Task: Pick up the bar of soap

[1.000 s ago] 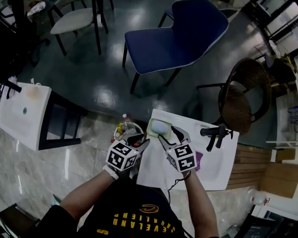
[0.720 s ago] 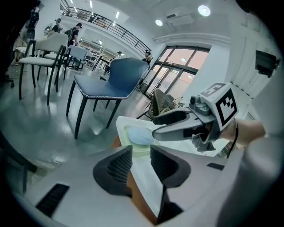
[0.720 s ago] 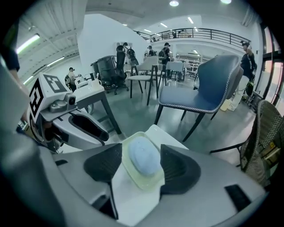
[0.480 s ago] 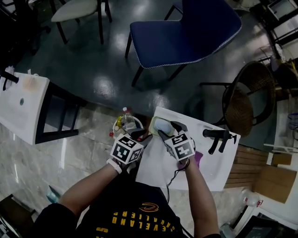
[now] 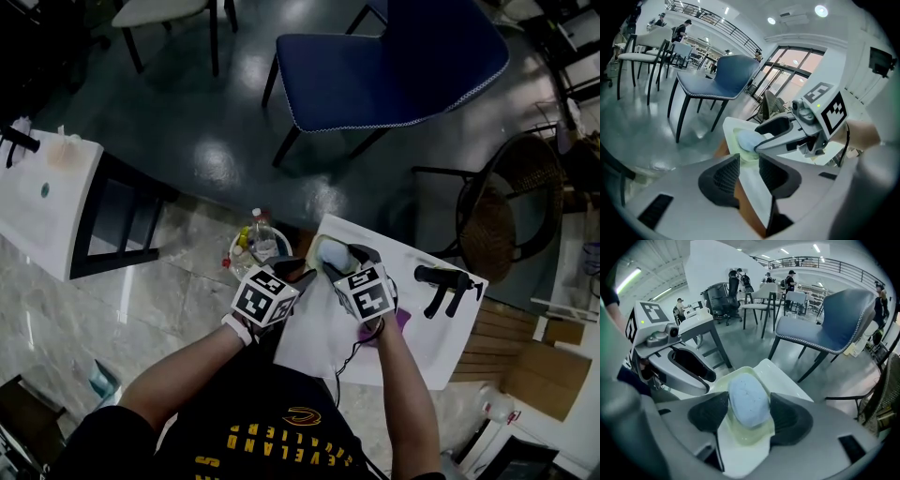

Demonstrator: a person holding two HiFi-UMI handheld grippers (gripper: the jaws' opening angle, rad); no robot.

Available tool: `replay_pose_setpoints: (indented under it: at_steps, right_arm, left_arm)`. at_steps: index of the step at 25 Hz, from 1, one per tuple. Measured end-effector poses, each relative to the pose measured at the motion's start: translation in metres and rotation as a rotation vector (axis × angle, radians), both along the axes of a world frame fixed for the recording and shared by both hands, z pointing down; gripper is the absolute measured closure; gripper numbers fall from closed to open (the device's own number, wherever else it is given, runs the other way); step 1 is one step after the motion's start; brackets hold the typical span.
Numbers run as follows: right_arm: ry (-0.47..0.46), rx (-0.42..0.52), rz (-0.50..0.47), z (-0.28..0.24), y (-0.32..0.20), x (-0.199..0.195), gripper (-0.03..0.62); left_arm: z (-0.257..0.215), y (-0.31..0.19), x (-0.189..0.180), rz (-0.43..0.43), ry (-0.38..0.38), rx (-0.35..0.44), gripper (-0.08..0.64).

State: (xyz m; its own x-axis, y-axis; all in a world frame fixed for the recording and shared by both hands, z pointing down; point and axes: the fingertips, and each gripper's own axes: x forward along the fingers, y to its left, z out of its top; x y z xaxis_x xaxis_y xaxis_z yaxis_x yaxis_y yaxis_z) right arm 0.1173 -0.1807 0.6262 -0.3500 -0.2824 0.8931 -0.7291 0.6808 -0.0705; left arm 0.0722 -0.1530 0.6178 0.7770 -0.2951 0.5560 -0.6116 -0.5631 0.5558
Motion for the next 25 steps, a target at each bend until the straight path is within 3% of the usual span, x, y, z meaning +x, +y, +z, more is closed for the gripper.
replay_pose_setpoints:
  at_steps: [9, 16, 25]
  right_arm:
    - [0.063, -0.058, -0.042, 0.007, 0.0, -0.002, 0.31]
    - [0.109, -0.132, 0.002, 0.012, -0.003, -0.002, 0.308]
    - [0.058, -0.106, 0.02, 0.01, -0.003, 0.0, 0.311]
  left_arm:
    - [0.003, -0.003, 0.003, 0.01, -0.001, -0.001, 0.423]
    - [0.006, -0.007, 0.002, 0.001, -0.005, -0.005, 0.423]
    - [0.005, -0.006, -0.004, -0.001, -0.001, -0.011, 0.423]
